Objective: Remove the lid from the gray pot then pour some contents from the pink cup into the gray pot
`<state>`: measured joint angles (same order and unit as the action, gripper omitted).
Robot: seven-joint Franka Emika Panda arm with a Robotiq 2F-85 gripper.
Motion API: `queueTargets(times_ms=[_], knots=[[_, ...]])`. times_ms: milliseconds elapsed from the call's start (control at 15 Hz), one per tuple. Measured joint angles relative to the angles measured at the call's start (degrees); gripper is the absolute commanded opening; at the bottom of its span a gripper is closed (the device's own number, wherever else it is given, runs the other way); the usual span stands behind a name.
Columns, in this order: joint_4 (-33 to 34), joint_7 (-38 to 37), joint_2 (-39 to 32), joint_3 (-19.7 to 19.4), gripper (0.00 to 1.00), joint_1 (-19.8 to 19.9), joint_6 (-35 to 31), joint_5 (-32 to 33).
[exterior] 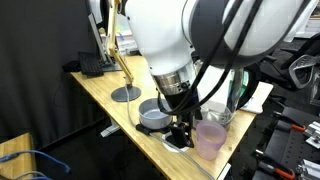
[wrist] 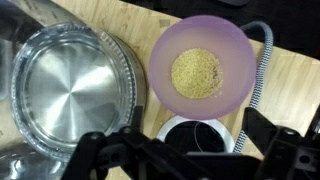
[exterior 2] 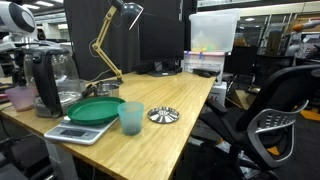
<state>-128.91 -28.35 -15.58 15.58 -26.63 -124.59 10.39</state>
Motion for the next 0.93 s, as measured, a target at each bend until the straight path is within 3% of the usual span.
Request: queueTargets(times_ms=[400,933], knots=[[4.36,4.7,-0.47,-0.15,1.0,1.36,10.34,-1.2],[9.16,7.9,-4.36,-0.18,1.0,1.62,14.2,-1.83]])
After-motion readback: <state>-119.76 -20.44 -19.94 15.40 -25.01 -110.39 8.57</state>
